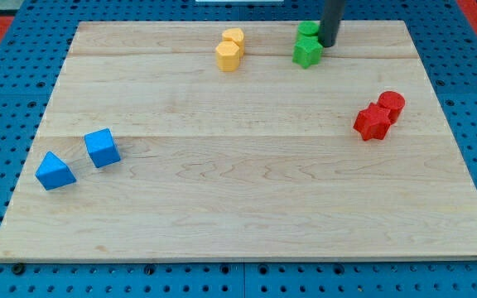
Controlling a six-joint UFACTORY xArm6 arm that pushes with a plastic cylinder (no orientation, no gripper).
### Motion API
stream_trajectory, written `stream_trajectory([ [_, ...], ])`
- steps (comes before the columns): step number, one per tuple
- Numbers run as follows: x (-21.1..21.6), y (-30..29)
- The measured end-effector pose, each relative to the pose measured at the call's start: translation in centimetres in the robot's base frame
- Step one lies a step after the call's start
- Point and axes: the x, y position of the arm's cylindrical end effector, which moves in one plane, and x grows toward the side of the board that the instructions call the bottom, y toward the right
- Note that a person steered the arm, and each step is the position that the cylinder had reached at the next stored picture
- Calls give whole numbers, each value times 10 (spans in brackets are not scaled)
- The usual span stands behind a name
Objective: Move the green blocks and yellow heart towards the left
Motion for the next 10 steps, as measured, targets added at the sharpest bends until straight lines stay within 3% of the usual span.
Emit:
stream_trajectory([
  [1, 6, -60],
  [2, 1, -61],
  [3, 4, -167],
  [4, 0, -234],
  [5, -3, -168],
  [6, -30, -183],
  [7, -45, -283],
  [9, -56, -273],
  [10, -40, -218],
])
